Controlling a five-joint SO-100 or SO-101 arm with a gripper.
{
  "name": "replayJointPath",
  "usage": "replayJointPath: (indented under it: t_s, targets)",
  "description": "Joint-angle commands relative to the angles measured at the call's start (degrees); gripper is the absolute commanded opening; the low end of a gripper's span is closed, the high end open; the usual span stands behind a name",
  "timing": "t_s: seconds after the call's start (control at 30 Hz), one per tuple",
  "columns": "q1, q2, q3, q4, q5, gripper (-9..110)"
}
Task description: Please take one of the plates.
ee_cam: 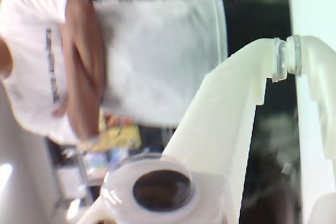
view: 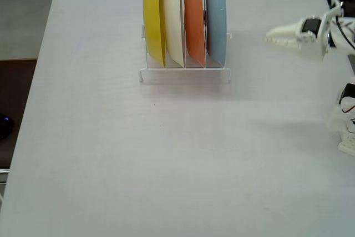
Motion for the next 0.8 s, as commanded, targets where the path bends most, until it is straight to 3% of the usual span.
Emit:
replayJointPath:
  t_s: [0.0,0.4,0.77]
  targets:
    - [1.76,-8.00,-11.51,-0.26,-4.13,5]
    - [5.80,-31.55,-31.55,4.39,-14.15,28]
    - [9.23,-42.89,-41.31,6.50,-18.90,31]
